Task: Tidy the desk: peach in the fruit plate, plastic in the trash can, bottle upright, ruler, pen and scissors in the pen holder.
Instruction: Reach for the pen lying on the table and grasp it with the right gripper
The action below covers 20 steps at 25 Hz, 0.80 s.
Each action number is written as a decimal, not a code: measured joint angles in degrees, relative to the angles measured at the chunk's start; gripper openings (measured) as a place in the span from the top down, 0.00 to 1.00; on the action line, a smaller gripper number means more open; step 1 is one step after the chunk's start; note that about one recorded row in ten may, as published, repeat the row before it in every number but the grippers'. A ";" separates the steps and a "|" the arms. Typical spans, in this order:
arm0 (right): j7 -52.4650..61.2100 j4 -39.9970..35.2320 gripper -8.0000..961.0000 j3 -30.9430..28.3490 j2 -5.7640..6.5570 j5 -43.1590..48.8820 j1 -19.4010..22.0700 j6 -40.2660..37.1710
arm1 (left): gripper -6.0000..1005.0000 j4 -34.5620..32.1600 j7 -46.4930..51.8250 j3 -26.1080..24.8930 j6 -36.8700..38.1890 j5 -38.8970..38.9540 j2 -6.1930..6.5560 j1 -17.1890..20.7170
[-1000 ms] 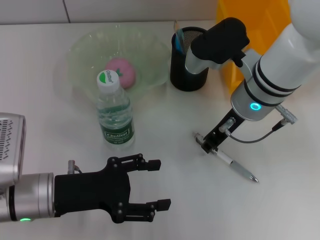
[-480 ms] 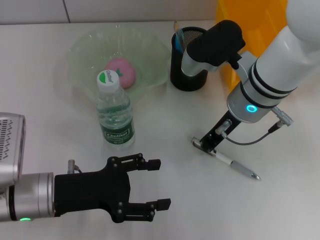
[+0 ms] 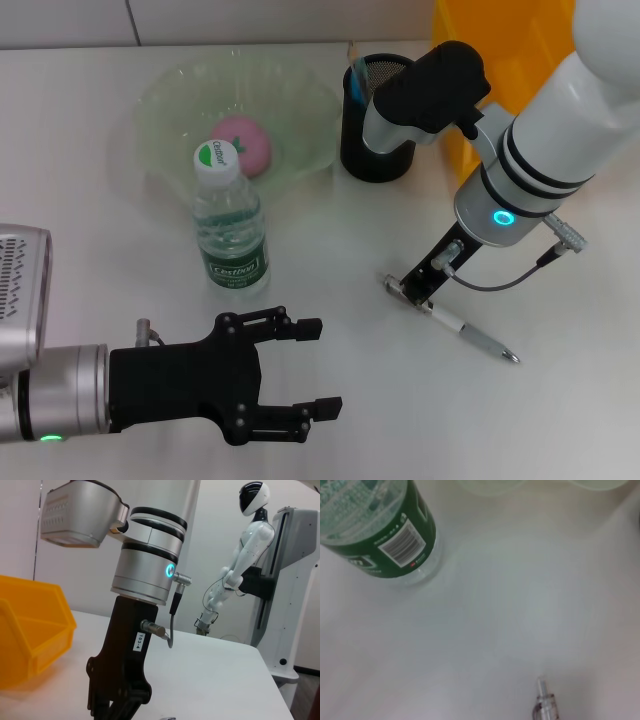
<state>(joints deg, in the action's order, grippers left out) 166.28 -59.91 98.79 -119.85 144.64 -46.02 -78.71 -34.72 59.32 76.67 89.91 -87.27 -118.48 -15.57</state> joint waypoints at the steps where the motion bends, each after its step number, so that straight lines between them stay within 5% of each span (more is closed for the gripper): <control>1: 0.00 0.00 0.92 0.00 0.00 0.00 0.00 0.00 | 0.19 0.00 0.00 0.00 0.00 0.00 0.00 0.00; 3: 0.20 -0.48 0.92 -0.29 0.01 0.00 0.30 -0.01 | 0.19 0.00 0.00 0.00 0.00 0.00 0.00 0.00; 10: 0.28 -0.83 0.68 0.02 0.06 -0.03 0.34 -0.21 | 0.19 0.00 0.00 0.00 0.12 0.00 -0.05 0.04; 20: 0.27 0.59 0.68 0.45 0.06 -0.07 -0.14 0.28 | 0.19 0.00 0.00 -0.04 0.18 0.00 -0.09 -0.07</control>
<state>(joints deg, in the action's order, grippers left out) 166.55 -59.32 99.24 -119.79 144.57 -46.16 -78.43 -34.71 59.32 76.63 90.09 -87.27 -118.57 -15.64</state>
